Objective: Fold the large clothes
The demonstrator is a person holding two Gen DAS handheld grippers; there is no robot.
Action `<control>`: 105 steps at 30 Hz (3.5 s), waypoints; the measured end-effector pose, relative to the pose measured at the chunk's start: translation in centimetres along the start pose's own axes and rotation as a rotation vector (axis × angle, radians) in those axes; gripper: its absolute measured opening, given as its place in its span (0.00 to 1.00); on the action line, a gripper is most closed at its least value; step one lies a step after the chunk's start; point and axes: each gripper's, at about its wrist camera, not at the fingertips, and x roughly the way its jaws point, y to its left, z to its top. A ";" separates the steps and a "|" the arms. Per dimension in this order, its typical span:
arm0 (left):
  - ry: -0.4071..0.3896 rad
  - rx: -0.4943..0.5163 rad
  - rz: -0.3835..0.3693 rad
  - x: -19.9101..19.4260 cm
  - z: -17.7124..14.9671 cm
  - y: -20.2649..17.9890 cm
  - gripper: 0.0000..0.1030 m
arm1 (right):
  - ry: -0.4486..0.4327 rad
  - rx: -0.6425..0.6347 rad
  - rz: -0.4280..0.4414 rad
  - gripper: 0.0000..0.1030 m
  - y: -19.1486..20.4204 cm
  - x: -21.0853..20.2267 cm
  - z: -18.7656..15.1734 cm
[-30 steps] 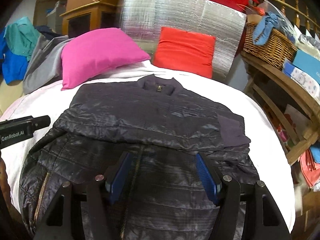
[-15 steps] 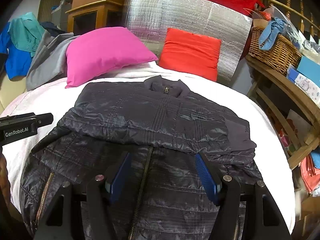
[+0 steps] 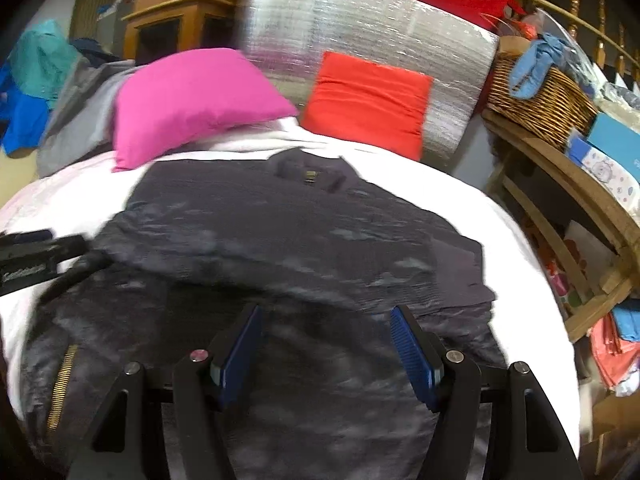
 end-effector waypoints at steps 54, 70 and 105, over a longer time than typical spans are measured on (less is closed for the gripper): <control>0.118 -0.123 -0.085 5.4 1.2 3.5 0.17 | 0.245 0.768 0.404 0.39 -21.2 15.2 -4.1; 0.111 -0.070 -0.041 2.5 -1.1 3.7 0.63 | 0.170 0.697 0.396 0.69 -24.8 7.5 -7.4; 0.126 -0.136 -0.061 -7.4 -17.7 7.4 0.63 | 0.253 0.637 0.426 0.72 -23.3 -3.4 -20.7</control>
